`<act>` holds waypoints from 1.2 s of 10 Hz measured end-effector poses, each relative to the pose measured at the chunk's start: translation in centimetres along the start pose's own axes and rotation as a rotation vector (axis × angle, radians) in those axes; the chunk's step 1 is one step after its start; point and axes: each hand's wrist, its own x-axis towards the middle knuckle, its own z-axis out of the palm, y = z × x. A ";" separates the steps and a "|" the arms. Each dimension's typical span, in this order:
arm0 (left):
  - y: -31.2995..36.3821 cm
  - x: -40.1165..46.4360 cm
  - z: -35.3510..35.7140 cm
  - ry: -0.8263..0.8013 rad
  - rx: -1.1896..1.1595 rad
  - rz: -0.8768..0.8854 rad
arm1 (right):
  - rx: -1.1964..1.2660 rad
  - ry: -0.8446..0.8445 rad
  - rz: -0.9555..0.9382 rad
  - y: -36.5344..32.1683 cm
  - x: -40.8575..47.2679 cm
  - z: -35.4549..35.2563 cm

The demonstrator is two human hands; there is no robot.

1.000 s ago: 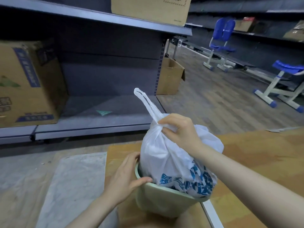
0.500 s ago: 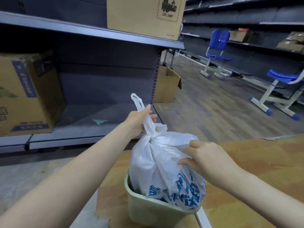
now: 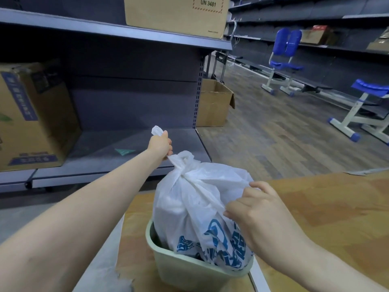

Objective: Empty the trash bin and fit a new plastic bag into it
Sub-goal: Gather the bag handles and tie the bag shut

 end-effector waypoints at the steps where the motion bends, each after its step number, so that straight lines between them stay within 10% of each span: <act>1: -0.7 0.8 0.2 0.017 0.224 0.131 | 0.067 0.052 -0.008 0.1 -1.2 0.7; 6: -1.0 -0.7 -3.9 -0.022 1.094 0.803 | 0.084 -0.042 0.242 -3.2 2.6 -0.1; 7: -1.1 -1.8 -5.3 -0.129 1.324 1.148 | 0.130 -0.084 0.233 -3.6 4.4 0.1; 9: -3.1 -2.0 -6.2 -0.493 1.424 1.239 | 0.071 -0.327 0.302 -3.7 7.6 1.5; 10: -3.2 -1.4 -6.0 -0.415 1.496 1.175 | 0.010 -0.427 0.290 -4.0 7.9 1.7; 12: -2.3 -1.4 -6.8 -0.079 1.531 1.597 | -0.188 -0.220 0.237 -4.8 7.8 1.0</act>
